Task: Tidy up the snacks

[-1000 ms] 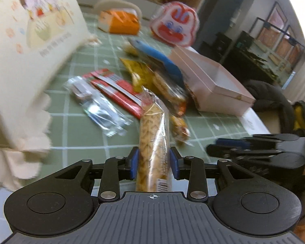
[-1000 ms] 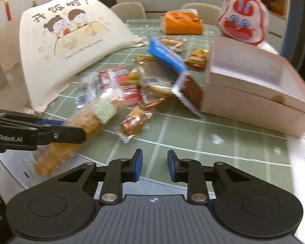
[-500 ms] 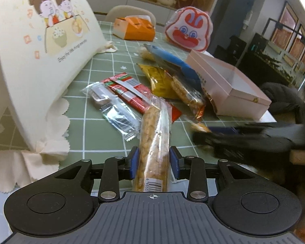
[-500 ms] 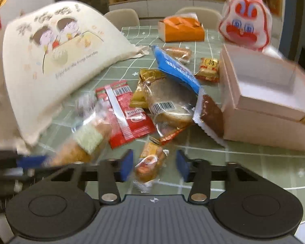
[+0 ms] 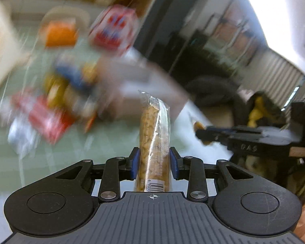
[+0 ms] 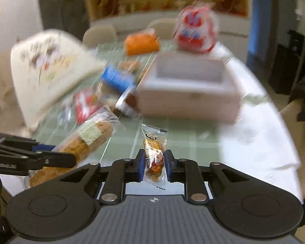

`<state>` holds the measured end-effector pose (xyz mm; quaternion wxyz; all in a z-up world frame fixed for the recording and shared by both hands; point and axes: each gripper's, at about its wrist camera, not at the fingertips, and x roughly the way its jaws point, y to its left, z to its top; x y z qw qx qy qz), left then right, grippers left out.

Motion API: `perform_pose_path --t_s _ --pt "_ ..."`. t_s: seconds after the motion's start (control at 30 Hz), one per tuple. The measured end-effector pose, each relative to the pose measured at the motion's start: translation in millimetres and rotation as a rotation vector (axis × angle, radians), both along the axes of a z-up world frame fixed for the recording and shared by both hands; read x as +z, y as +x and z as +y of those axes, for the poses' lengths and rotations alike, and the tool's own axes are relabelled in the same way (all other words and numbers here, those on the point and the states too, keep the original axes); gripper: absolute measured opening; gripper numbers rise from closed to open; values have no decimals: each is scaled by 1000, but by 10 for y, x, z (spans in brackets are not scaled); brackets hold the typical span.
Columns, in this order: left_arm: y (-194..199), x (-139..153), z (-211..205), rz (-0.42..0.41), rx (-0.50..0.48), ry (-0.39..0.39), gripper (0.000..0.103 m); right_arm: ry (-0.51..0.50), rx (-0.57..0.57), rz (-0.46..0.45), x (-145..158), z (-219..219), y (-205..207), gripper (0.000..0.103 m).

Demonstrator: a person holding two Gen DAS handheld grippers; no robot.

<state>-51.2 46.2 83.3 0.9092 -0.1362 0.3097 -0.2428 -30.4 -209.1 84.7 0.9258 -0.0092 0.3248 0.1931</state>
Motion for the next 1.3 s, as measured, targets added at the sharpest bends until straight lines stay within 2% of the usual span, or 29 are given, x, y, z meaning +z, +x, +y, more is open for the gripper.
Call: perform_pose_path --t_s 0.13,0.27,0.33,0.43,0.5,0.53,0.6,0.7,0.83,0.93,1.03,1.17,1.23,1.3 --pt "422 615 -158 -146 13 -44 36 74 -23 -98 549 -265 250 20" --pt "1167 889 -305 -161 81 -111 36 112 -52 -137 942 -392 752 20" --pt "1514 877 -403 -134 103 -156 36 97 -79 -151 1039 -397 1034 20" --pt "1986 601 -455 -22 143 -213 37 63 -73 -115 1009 -403 1483 21" --pt "2210 312 -483 53 189 -184 37 80 -90 -43 860 -455 1803 29" --pt "2269 191 -474 76 193 -169 37 85 -115 -12 770 -488 1896 37" --pt "2285 32 -358 100 181 -184 37 96 -133 42 582 -520 2043 39" --pt "2102 -6 -45 47 195 -208 37 82 -138 75 393 -506 2100 39" --pt "1802 -102 506 -15 332 -155 37 46 -123 89 356 -282 2136 39" --pt "1599 -267 895 9 430 -133 37 20 -68 97 421 138 2164 39" --pt "1462 -436 1207 31 470 -179 37 13 -12 136 428 672 2248 39" --pt "1355 -563 1482 -8 450 -264 37 7 30 248 266 1416 2498 39" --pt "1398 -596 1531 45 433 -298 37 -33 7 306 106 1712 2669 37" --pt "1410 -627 1542 63 399 -327 37 -101 -41 342 -64 1919 2815 32"
